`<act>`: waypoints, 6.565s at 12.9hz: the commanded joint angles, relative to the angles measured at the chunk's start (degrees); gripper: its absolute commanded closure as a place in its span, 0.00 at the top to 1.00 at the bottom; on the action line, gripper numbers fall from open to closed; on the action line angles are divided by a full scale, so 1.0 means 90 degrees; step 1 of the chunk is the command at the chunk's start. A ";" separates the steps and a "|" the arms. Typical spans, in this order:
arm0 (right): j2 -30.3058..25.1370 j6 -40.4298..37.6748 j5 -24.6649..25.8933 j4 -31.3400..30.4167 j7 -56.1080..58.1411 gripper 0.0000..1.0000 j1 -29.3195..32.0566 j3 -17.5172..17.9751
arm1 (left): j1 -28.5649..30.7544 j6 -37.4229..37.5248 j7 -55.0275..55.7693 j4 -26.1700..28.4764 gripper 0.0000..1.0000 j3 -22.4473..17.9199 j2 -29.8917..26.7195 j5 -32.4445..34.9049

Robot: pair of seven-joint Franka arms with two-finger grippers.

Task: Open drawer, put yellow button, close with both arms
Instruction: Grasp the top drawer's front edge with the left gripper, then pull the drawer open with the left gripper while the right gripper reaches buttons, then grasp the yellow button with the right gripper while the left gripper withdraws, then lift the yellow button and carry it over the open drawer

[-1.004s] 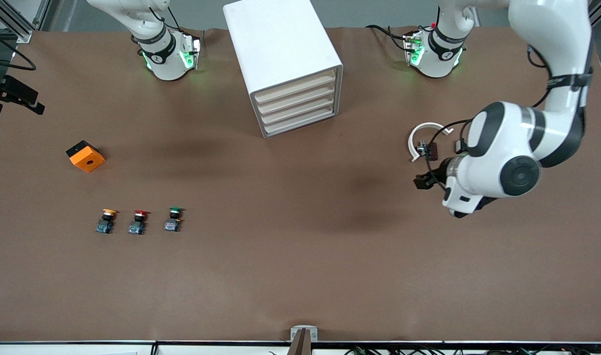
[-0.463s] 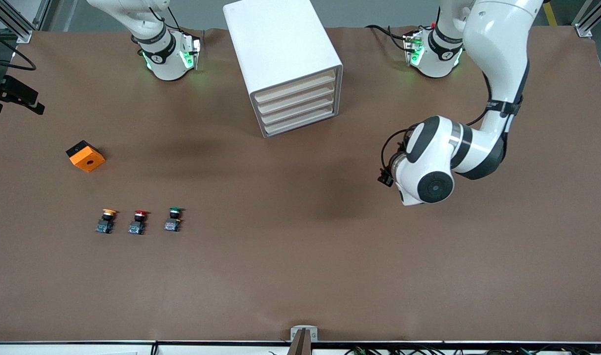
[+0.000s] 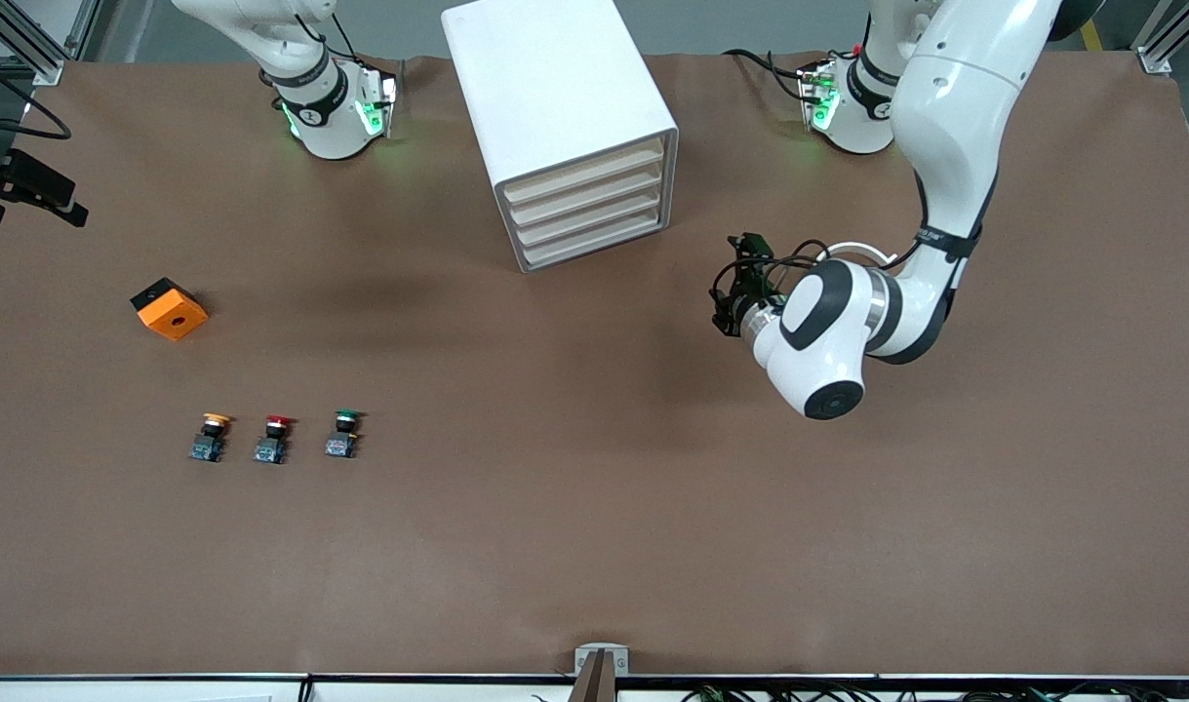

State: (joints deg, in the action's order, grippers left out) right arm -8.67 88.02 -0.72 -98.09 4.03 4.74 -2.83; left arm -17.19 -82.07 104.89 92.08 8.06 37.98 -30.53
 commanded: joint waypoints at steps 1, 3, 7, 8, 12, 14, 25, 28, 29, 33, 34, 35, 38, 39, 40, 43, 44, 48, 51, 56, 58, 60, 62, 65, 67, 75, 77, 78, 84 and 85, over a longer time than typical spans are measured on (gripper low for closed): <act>-0.0072 -0.0004 0.0012 -0.0010 0.0001 1.00 0.0069 0.0031 | -0.0286 0.0154 0.1135 -0.0144 1.00 -0.0026 0.0242 -0.0521; -0.0072 0.0005 0.0002 -0.0010 -0.0019 1.00 0.0069 0.0031 | -0.0530 0.0164 0.1858 -0.0144 1.00 -0.0026 0.0243 -0.0971; -0.0091 -0.0034 -0.0017 -0.0010 -0.0106 1.00 0.0088 0.0012 | -0.0755 0.0406 0.2670 -0.0163 0.91 -0.0017 0.0165 -0.1714; -0.0091 -0.0053 -0.0037 -0.0010 -0.0136 1.00 0.0117 0.0012 | -0.0765 0.0475 0.2788 -0.0192 0.90 -0.0007 0.0164 -0.1850; -0.0091 -0.0073 -0.0056 -0.0010 -0.0243 1.00 0.0137 0.0022 | -0.0931 0.0593 0.2974 -0.0280 0.74 0.0198 0.0213 -0.2339; -0.0081 -0.0073 -0.0056 -0.0010 -0.0233 1.00 0.0127 0.0041 | -0.1028 0.0652 0.3033 -0.0280 0.69 0.0256 0.0213 -0.2427; 0.0035 -0.0112 0.0002 0.0330 -0.0127 1.00 0.0108 0.0061 | -0.1342 0.0740 0.3063 -0.0290 0.00 0.0199 0.0301 -0.2408; 0.0629 -0.0297 0.0022 0.0439 -0.0185 1.00 0.0127 0.0041 | -0.1293 0.0740 0.3072 -0.0504 0.00 0.0140 0.0379 -0.2350; 0.0834 -0.0278 0.0031 0.0459 -0.0175 1.00 0.0147 0.0041 | -0.1157 0.0740 0.3092 -0.0582 0.00 0.0130 0.0408 -0.2350; 0.1859 -0.0102 0.0041 0.0809 -0.0136 1.00 0.0235 0.0022 | -0.0698 0.0749 0.3073 -0.0885 0.00 0.0120 0.0418 -0.2272; 0.1968 -0.0073 0.0041 0.0907 -0.0136 1.00 0.0235 0.0022 | -0.0513 0.0749 0.3053 -0.0954 0.00 0.0120 0.0428 -0.2223; 0.1998 0.0150 0.0012 0.0841 -0.0145 1.00 0.0225 0.0022 | -0.0405 0.0749 0.3043 -0.1061 0.00 0.0120 0.0476 -0.2194; 0.1989 0.1689 -0.0007 -0.0250 -0.0155 1.00 0.0254 0.0022 | -0.0219 0.0749 0.3024 -0.1422 0.00 0.0120 0.0643 -0.2184; 0.1989 0.2400 -0.0007 -0.0689 -0.0155 1.00 0.0322 0.0022 | -0.0170 0.0740 0.3024 -0.1471 0.00 0.0120 0.0682 -0.2193; 0.2018 0.3075 -0.0007 -0.1080 -0.0146 1.00 0.0381 0.0022 | -0.0121 0.0740 0.2975 -0.1549 0.00 0.0120 0.0711 -0.2203; 0.2611 0.4299 0.0002 -0.1426 -0.0126 1.00 0.0439 0.0022 | -0.0043 0.0730 0.2965 -0.1628 0.99 0.0120 0.0711 -0.2271; 0.2904 0.4679 -0.0007 -0.1435 -0.0136 1.00 0.0469 0.0022 | -0.0033 0.0730 0.2965 -0.1657 1.00 0.0120 0.0682 -0.2262; 0.3939 0.6095 0.0002 -0.1426 -0.0136 1.00 0.0469 0.0022 | 0.0240 0.0740 0.2926 -0.1969 1.00 0.0042 0.0663 -0.1980; 0.4555 0.6995 0.0002 -0.1328 -0.0136 1.00 0.0450 0.0022 | 0.0250 0.0740 0.2438 -0.2224 1.00 0.0052 0.0604 -0.0334; 0.5006 0.7193 -0.0056 -0.0987 -0.0223 1.00 0.0440 0.0031 | 0.0299 0.0749 -0.0169 -0.2243 1.00 0.0062 -0.0214 0.2392; 0.5075 0.7193 -0.0056 -0.0908 -0.0195 0.83 0.0440 0.0031 | 0.0240 0.0740 -0.1445 -0.2243 1.00 0.0061 -0.0518 0.3378; 0.5075 0.7203 -0.0066 -0.0889 -0.0194 0.18 0.0459 0.0031 | 0.0338 0.0711 -0.2255 -0.2243 1.00 0.0004 -0.0752 0.3733; 0.5085 0.7203 -0.0076 -0.0898 -0.0194 0.00 0.0488 0.0041 | 0.0348 0.0545 -0.3707 -0.2243 1.00 0.0090 -0.0909 0.4522; 0.5114 0.7193 -0.0076 -0.0908 -0.0214 0.00 0.0489 0.0051 | 0.0619 0.0437 -0.5534 -0.2214 1.00 0.0071 -0.1387 0.4672; 0.5085 0.7115 -0.0086 -0.0898 -0.0224 0.00 0.0469 0.0061 | 0.0952 0.0311 -0.7066 -0.2098 1.00 0.0110 -0.1680 0.4594; 0.3798 0.4082 -0.0408 -0.0371 -0.1529 0.00 -0.0154 0.0266 | 0.1978 -0.0518 -0.9786 -0.0986 1.00 0.0110 -0.2900 0.3969; 0.3232 0.3339 -0.0408 -0.0371 -0.2543 0.00 -0.0700 0.0266 | 0.2086 -0.0783 -1.0091 -0.0575 1.00 0.0110 -0.3194 0.3911; 0.2978 0.3036 -0.0408 -0.0371 -0.3128 0.00 -0.1003 0.0266 | 0.2086 -0.0842 -1.0092 -0.0467 1.00 0.0110 -0.3234 0.3910; 0.1950 0.2184 -0.0427 -0.0157 -0.6731 0.00 -0.3257 0.0266 | 0.2076 -0.0950 -1.0092 -0.0466 1.00 0.0110 -0.3224 0.3900; 0.1950 0.2154 -0.0379 0.0008 -0.7356 0.00 -0.3658 0.0256 | 0.2076 -0.0950 -1.0092 -0.0466 1.00 0.0101 -0.3224 0.3900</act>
State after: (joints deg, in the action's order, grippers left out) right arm 9.82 108.52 -4.25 -99.40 -53.33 -22.40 0.38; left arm 0.95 -89.71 15.13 86.32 8.74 10.54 5.39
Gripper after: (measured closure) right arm 0.590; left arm 0.000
